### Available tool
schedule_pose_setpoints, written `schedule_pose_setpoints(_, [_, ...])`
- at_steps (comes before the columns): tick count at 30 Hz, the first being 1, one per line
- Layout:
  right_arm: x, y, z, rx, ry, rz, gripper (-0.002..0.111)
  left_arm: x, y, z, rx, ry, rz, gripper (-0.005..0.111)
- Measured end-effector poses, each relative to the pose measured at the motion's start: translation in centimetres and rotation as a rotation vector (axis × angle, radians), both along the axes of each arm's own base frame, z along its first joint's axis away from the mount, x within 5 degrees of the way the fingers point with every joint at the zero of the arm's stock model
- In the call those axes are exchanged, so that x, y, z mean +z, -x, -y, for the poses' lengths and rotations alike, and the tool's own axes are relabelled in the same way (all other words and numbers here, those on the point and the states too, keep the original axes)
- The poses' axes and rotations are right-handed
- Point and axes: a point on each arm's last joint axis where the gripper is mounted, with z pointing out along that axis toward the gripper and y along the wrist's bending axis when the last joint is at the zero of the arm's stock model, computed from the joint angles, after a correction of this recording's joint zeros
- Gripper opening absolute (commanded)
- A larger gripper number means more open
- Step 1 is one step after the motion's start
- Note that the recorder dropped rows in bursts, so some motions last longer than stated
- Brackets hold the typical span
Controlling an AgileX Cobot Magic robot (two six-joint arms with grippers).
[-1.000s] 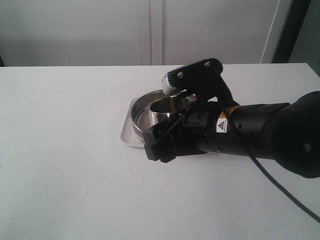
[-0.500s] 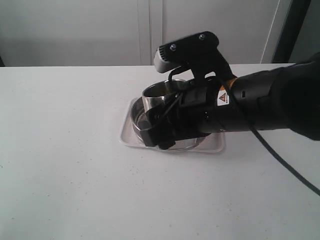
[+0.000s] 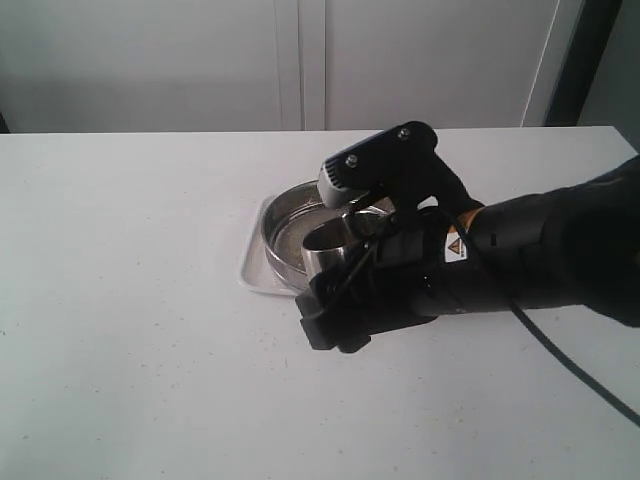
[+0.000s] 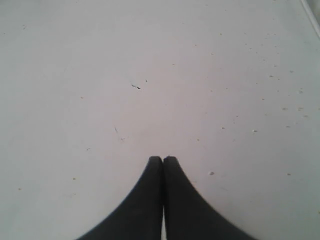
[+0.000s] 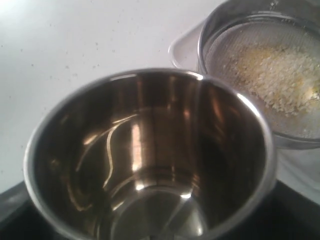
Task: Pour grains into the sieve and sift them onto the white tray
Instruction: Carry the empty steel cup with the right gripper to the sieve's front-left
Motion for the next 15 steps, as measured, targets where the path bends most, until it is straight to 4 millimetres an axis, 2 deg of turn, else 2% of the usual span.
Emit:
schedule_pose_setpoints(5, [0.7,0.1,-0.1,0.019,0.034,-0.037,0.0,0.0,0.0,0.0,0.0,0.0,0.0,0.0])
schedule_pose_setpoints(15, [1.2,0.1,-0.6,-0.023,0.039,0.021,0.0,0.0,0.0,0.0,0.0,0.0,0.0,0.0])
